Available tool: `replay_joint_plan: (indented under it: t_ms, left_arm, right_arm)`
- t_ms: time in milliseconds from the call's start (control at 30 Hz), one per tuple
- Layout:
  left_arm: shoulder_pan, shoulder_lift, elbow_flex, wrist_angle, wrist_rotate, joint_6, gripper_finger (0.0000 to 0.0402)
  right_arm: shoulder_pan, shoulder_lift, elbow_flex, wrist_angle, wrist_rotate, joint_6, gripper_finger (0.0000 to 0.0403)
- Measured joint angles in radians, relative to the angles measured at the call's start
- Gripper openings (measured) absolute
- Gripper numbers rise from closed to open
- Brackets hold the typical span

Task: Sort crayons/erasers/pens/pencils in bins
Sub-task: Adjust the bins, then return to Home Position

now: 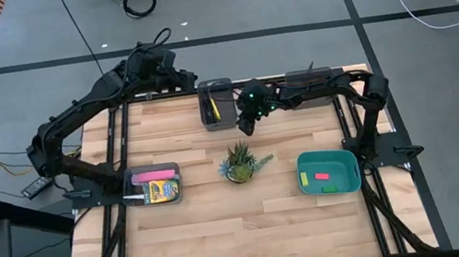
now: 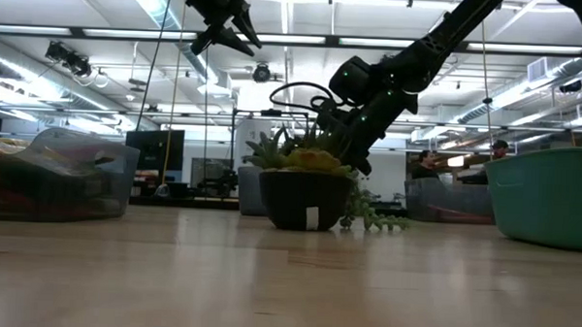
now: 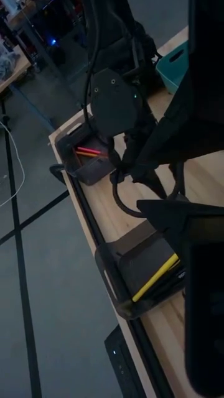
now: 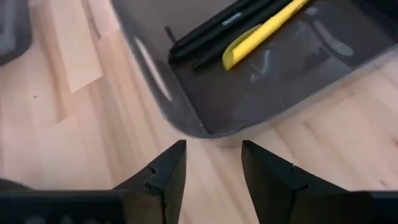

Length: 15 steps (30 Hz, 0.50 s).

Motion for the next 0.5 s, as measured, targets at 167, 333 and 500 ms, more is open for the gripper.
replay_joint_plan:
  t_ms: [167,333,500]
  left_arm:
    - [0.000,0.000,0.000,0.000,0.001,0.000,0.0107]
    - [0.001,-0.006,0.000,-0.007,0.014,0.021,0.0107]
    - [0.013,-0.054,0.000,-0.011,0.086,0.078,0.0107]
  right_arm:
    - [0.001,-0.009,0.000,-0.020,-0.070,0.010,0.0161]
    - [-0.005,-0.113,0.000,-0.122,-0.116,0.056,0.0161]
    - [-0.026,-0.326,0.000,-0.268,-0.170,0.045,0.0160]
